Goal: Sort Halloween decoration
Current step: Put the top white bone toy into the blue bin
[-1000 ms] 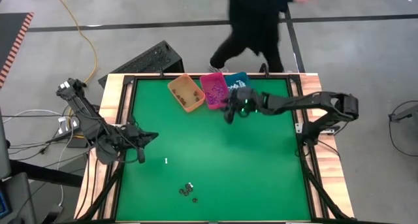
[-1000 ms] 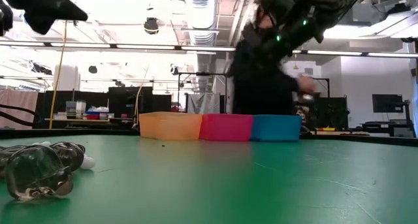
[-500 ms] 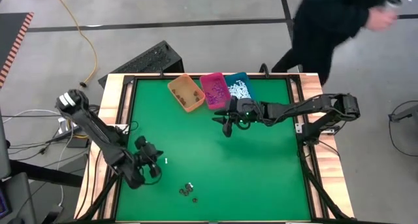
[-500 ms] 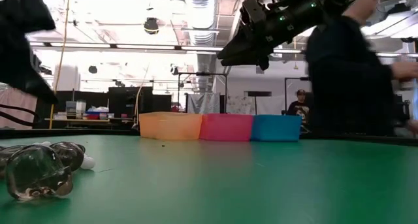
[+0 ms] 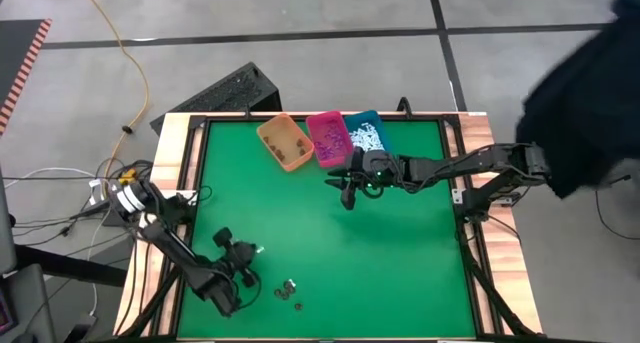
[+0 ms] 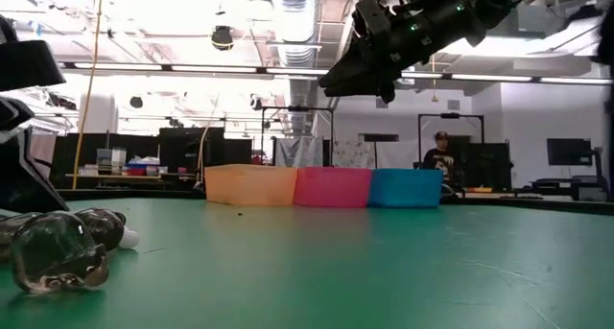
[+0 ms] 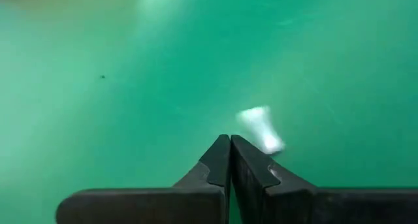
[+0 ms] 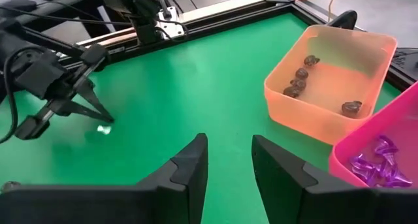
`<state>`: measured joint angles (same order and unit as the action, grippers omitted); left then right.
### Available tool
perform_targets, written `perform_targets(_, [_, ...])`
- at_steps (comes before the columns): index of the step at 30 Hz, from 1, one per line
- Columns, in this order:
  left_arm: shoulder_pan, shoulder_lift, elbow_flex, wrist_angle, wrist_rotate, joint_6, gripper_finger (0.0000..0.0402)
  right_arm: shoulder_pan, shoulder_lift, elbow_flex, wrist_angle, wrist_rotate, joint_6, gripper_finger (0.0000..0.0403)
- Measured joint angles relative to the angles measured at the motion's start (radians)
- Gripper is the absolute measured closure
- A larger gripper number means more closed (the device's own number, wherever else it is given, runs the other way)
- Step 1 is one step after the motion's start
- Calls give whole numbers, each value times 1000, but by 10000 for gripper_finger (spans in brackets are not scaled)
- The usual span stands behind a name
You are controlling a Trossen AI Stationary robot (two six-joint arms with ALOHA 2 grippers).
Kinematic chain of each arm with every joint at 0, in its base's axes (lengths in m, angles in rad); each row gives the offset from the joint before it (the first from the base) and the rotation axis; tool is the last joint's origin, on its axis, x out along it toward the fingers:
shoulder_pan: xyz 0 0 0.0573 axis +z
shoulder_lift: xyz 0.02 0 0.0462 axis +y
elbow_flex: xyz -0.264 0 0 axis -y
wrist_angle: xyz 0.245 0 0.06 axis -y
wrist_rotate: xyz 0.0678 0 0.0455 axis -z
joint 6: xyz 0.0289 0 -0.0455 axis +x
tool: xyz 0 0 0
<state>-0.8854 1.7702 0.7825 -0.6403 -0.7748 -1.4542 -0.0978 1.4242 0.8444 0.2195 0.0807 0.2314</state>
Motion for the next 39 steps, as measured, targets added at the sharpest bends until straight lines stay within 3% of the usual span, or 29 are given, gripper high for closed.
perform_targets(5, [20, 83, 21, 15, -48, -57, 402, 15, 0, 0, -1, -3, -1, 255])
perform_targets(9, [24, 72, 13, 60, -160, -100, 402, 34, 0, 0, -1, -5, -4, 255])
perform_targets(12, [30, 25, 16, 193, -266, 38, 402, 44, 0, 0, 2, -7, -29, 255])
perform_targets(15, [33, -11, 16, 329, -288, 218, 402, 65, 2, 0, 39, -7, -56, 255])
perform_targets(21, [33, -108, 16, 438, -439, 436, 401, 148, 21, 0, 153, -3, -82, 255])
perform_targets(25, [33, -247, 16, 283, -449, 478, 401, 211, 81, 2, 249, 29, -38, 255])
perform_targets(29, [22, -383, 16, 144, -345, 451, 401, 273, 277, 59, 358, 46, -36, 255])
perform_targets(33, [0, -462, 17, 15, -236, 388, 402, 309, 491, 244, 362, 43, -73, 255])
perform_targets(39, [-37, -526, 16, -186, -242, 203, 402, 300, 740, 535, 305, 24, -151, 241])
